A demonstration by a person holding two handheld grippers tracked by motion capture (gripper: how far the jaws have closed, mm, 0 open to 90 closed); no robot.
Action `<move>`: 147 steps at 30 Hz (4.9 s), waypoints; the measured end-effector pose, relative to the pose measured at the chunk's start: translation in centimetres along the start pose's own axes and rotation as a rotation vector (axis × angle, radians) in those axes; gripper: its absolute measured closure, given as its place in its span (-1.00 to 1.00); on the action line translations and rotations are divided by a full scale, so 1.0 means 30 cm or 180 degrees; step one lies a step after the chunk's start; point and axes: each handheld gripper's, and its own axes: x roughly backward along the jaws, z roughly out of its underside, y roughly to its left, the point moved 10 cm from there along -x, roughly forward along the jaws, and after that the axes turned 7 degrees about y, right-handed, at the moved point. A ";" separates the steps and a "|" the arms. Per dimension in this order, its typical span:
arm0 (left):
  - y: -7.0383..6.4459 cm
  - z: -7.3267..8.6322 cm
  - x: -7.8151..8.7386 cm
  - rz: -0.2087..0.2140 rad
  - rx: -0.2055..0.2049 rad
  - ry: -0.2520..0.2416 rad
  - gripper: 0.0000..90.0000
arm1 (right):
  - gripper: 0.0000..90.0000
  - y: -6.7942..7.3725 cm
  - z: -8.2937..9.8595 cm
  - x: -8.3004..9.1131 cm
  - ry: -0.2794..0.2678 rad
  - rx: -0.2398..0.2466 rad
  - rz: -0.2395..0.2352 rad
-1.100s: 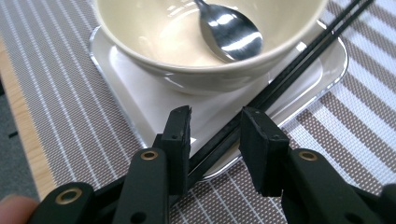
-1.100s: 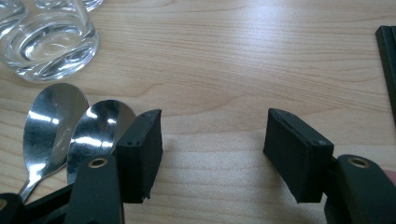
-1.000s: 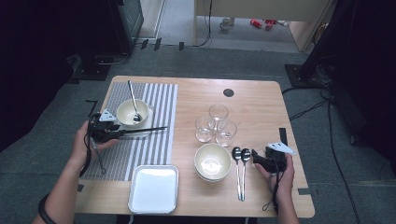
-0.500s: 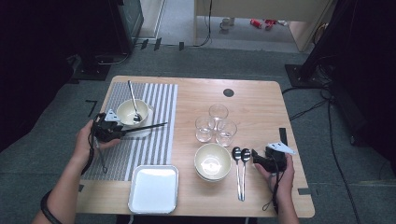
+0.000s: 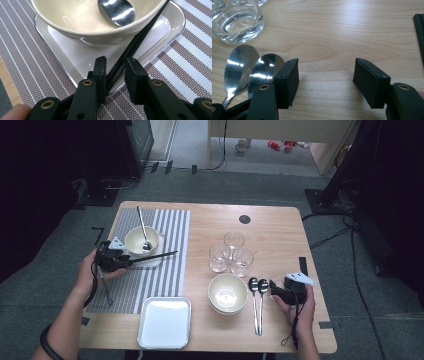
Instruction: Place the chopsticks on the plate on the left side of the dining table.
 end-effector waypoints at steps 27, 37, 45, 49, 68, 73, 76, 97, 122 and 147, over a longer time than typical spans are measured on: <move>0.051 0.007 0.012 -0.0285 0.0128 -0.0049 0.58 | -0.17 0.000 0.000 0.000 0.0001 0.0018 0.0016; 0.067 -0.002 0.010 -0.0393 0.0205 -0.0075 0.56 | -0.17 -0.001 0.000 0.000 0.0001 0.0017 0.0015; 0.068 -0.004 0.005 -0.0411 0.0240 -0.0073 0.56 | -0.17 -0.001 0.000 0.000 0.0000 0.0013 0.0010; 0.062 -0.008 0.012 -0.0379 0.0258 -0.0120 0.54 | -0.17 -0.001 0.000 0.000 -0.0002 0.0014 0.0007; 0.148 0.038 0.087 -0.0277 0.0874 -0.0430 0.54 | -0.20 0.004 0.001 -0.002 0.0019 0.0056 0.0049; 0.220 0.077 0.098 -0.0403 0.1221 -0.0455 0.72 | -0.23 0.005 0.001 -0.003 0.0019 0.0055 0.0044; 0.257 0.102 0.102 -0.0480 0.1373 -0.0458 0.85 | -0.23 0.006 0.001 -0.003 0.0024 0.0057 0.0050; 0.293 0.180 0.055 -0.0489 0.1669 -0.0284 0.89 | -0.23 0.007 0.001 -0.004 0.0028 0.0072 0.0057; 0.262 0.158 0.037 -0.0440 0.1591 -0.0250 0.86 | -0.24 0.007 0.001 -0.004 0.0030 0.0075 0.0060; 0.264 0.153 0.043 -0.0509 0.1606 -0.0277 0.80 | -0.24 0.007 0.001 -0.004 0.0026 0.0068 0.0053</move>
